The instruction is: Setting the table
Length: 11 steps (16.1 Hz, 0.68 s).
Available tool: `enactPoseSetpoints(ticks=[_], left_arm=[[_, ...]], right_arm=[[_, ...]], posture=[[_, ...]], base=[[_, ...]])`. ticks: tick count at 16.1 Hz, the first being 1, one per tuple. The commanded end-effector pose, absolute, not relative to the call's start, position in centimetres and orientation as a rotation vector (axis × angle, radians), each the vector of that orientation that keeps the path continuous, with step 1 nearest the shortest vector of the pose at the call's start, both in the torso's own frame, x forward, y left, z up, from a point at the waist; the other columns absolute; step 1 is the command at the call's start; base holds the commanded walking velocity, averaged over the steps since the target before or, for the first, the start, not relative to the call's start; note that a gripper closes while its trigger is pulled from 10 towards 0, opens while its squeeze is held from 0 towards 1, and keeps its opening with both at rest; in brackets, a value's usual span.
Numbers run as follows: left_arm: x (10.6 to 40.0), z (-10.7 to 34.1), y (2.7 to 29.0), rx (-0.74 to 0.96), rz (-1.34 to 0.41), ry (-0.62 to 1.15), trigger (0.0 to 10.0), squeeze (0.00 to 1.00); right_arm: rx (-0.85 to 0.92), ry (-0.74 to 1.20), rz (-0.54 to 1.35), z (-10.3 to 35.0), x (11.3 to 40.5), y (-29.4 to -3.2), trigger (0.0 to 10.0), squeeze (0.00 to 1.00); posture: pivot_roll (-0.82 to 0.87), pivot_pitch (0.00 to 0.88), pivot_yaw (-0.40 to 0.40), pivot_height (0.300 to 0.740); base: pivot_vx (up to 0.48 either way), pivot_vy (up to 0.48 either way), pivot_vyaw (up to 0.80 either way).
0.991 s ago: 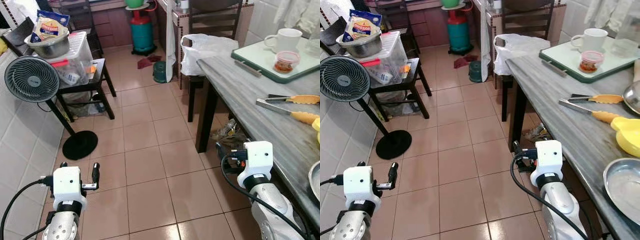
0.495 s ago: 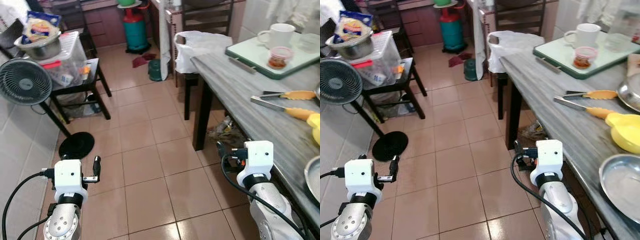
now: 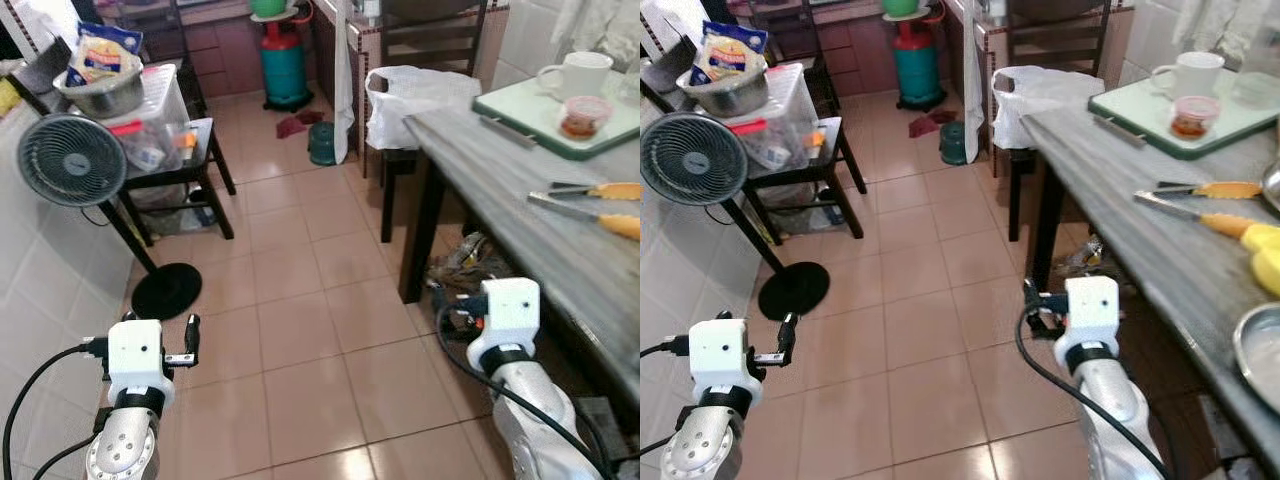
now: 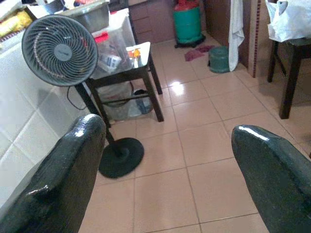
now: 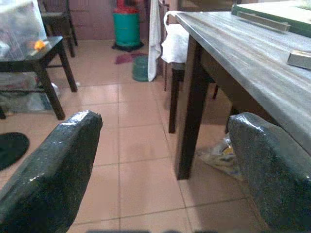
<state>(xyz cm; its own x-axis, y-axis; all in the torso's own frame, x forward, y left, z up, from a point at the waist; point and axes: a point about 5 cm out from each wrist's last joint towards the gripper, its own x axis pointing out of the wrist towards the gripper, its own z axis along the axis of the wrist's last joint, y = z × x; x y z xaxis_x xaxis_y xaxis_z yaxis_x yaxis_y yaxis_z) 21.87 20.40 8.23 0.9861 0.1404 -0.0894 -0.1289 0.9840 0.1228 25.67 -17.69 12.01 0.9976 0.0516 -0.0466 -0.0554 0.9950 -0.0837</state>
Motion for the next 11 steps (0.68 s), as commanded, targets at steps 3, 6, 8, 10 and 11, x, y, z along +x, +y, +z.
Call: enactPoseSetpoints(ticks=[3,6,8,10,11], left_arm=[[21.85,8.01,20.58,0.125,0.14,0.119,10.0,0.0],[21.84,7.94,20.56,0.126,0.139,0.124,10.0,0.0],[21.85,7.91,20.53,0.126,0.138,0.125,10.0,0.0],[21.9,7.9,20.49,0.124,0.135,0.125,10.0,0.0],[21.92,7.88,20.46,0.125,0.135,0.126,10.0,0.0]], right_arm=[[-0.086,0.053,0.05,11.8,25.7,-17.82,10.0,0.0],[-0.089,0.054,0.049,11.79,25.69,-17.85,10.0,0.0],[-0.089,0.054,0.046,11.77,25.69,-17.91,10.0,0.0],[-0.09,0.054,0.045,11.78,25.71,-17.94,10.0,0.0],[-0.09,0.053,0.044,11.79,25.71,-17.99,10.0,0.0]], posture=[[-0.27,0.079,0.134,0.74],[-0.27,0.079,0.134,0.74],[-0.27,0.079,0.134,0.74],[-0.28,0.082,0.134,0.74],[-0.28,0.082,0.135,0.74]], base=[[0.0,0.342,0.0],[0.0,0.344,0.0],[0.0,0.351,0.0],[0.0,0.352,0.0],[0.0,0.364,0.0]])
